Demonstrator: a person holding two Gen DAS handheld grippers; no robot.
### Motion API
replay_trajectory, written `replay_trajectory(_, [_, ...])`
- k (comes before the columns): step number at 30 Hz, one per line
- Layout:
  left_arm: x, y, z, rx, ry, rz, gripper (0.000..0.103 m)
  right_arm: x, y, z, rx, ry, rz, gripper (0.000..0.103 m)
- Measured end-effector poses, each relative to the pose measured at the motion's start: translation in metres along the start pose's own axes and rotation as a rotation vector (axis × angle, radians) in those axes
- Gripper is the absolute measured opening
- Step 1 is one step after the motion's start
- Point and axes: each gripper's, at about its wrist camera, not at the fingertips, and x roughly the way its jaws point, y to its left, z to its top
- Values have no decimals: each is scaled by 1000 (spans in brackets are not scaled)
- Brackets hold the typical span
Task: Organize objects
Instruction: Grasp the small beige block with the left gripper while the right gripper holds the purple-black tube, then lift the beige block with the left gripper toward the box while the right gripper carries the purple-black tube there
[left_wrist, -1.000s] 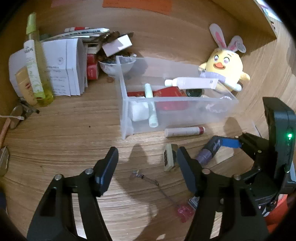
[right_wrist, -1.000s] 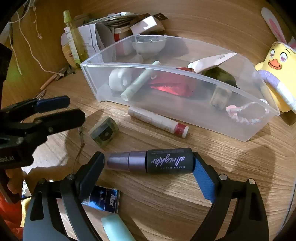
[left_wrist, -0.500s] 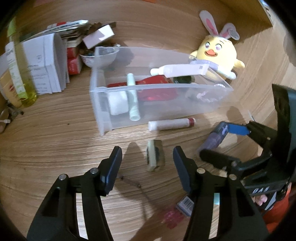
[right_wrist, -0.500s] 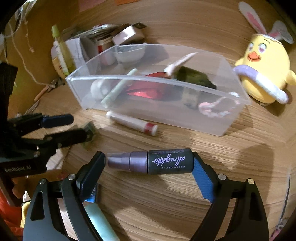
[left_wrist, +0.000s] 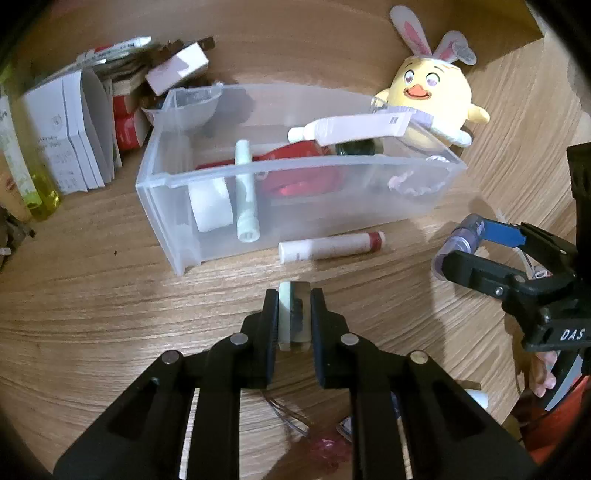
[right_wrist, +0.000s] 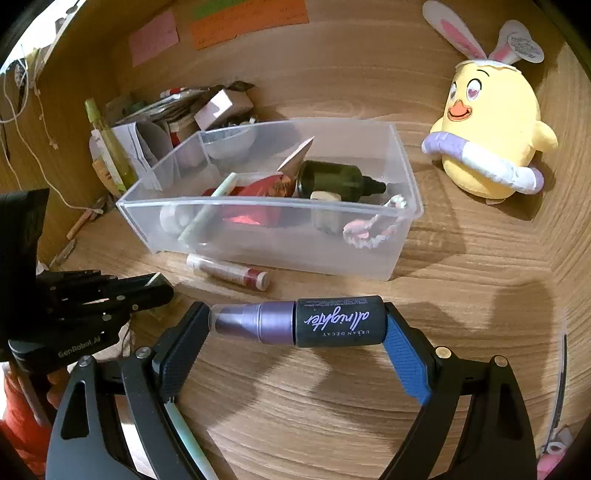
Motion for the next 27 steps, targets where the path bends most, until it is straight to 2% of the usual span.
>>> replay_trajectory(27, [-70, -6, 49, -9, -244, 26, 16, -45, -4, 38, 25, -183, 2, 89])
